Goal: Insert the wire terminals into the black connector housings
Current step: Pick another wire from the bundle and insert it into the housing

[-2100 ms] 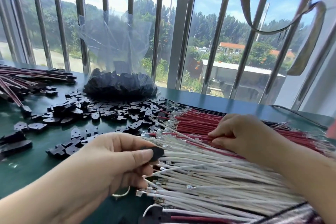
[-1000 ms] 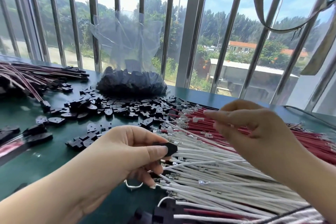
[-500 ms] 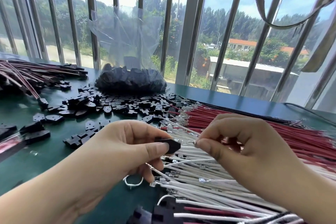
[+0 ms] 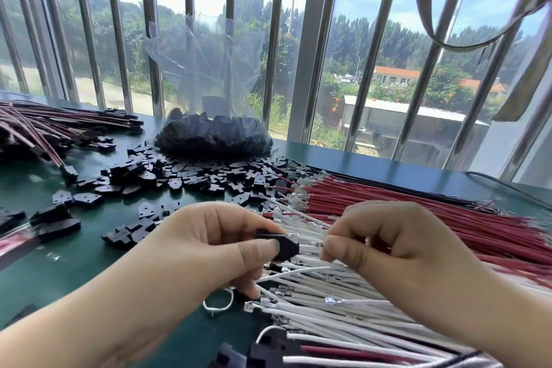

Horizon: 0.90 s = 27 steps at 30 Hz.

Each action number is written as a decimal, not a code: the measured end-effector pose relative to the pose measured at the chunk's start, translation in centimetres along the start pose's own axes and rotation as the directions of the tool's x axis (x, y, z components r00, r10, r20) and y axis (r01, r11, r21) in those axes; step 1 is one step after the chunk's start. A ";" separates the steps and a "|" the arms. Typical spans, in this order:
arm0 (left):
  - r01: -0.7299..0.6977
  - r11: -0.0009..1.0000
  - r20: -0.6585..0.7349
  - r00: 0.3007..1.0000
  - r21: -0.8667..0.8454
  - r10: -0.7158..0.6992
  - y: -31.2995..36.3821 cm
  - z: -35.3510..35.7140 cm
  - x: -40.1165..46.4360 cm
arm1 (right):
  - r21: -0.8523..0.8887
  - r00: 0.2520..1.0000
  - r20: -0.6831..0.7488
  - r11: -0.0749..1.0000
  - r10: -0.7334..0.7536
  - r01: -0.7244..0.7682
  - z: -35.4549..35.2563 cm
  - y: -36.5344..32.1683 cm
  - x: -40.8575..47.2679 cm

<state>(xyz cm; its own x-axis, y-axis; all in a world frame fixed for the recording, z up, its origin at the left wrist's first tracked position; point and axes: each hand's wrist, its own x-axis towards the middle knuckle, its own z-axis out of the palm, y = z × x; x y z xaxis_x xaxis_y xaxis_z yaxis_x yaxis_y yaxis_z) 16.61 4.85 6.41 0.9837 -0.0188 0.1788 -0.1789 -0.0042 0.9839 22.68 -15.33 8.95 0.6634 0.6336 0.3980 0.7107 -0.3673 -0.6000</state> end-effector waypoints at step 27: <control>0.080 0.997 -0.034 0.996 -0.014 -0.081 0.1 0.6 0.2 | 0.095 0.995 0.064 0.992 0.076 -0.082 0.1 -0.3 0.2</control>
<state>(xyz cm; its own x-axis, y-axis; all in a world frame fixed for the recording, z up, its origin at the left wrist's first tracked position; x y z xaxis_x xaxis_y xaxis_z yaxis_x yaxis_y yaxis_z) 16.76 4.20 6.54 0.9950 0.0152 0.0991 -0.0992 0.0086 0.9950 22.59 -15.02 9.20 0.6988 0.6466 0.3059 0.6289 -0.3517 -0.6934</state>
